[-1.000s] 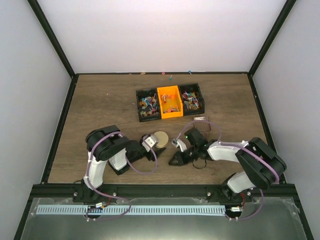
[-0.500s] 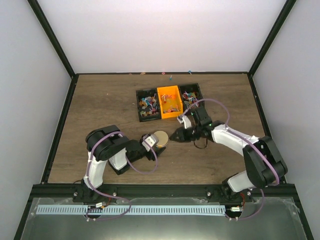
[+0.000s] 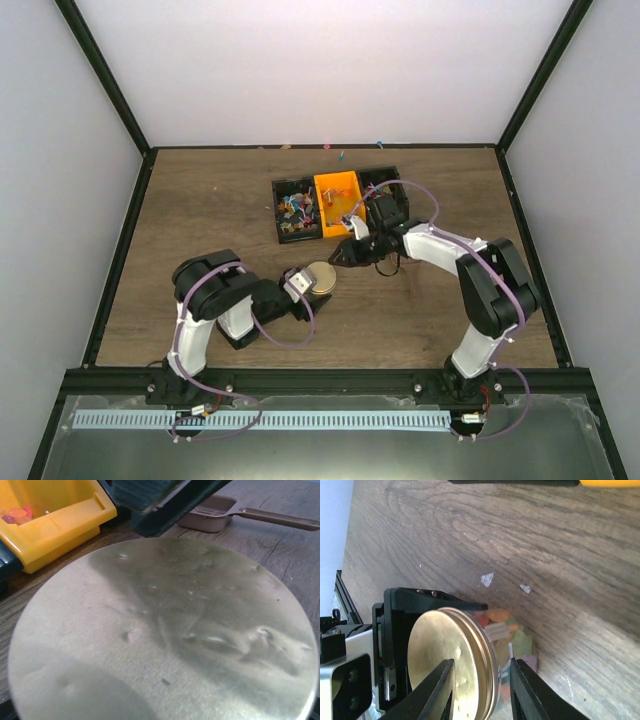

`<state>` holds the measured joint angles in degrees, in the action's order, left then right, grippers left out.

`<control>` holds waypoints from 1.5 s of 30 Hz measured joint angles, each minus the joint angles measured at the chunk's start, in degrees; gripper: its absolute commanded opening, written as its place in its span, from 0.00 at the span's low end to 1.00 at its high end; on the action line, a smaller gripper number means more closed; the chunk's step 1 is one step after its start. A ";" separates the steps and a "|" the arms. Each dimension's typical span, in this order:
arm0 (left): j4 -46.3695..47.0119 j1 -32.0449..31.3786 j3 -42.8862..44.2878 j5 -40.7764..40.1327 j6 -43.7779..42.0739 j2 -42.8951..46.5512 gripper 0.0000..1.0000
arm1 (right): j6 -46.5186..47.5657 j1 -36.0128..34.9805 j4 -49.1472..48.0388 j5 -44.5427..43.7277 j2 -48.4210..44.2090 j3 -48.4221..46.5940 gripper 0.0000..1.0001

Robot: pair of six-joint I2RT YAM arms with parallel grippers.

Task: Pack the candies
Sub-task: Screw the bottle lid onto the packing bottle.

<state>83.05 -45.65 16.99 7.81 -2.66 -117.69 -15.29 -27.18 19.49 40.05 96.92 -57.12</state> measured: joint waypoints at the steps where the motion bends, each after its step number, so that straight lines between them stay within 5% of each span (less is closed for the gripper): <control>1: 0.15 0.02 0.00 0.04 0.00 -0.11 0.81 | 0.07 0.00 0.04 0.09 0.57 -0.66 0.29; 21: 1.42 0.02 -0.07 0.07 -0.11 -0.87 0.81 | 0.85 -4.02 -2.45 0.15 7.02 -5.88 0.08; 45: -0.83 -0.26 0.50 5.57 -2.27 -0.04 0.81 | -1.88 -2.45 -25.75 0.98 -3.93 15.76 0.01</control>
<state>82.21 -45.91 17.50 13.39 -4.93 -117.73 -17.17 -29.63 -6.26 41.04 92.99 -41.36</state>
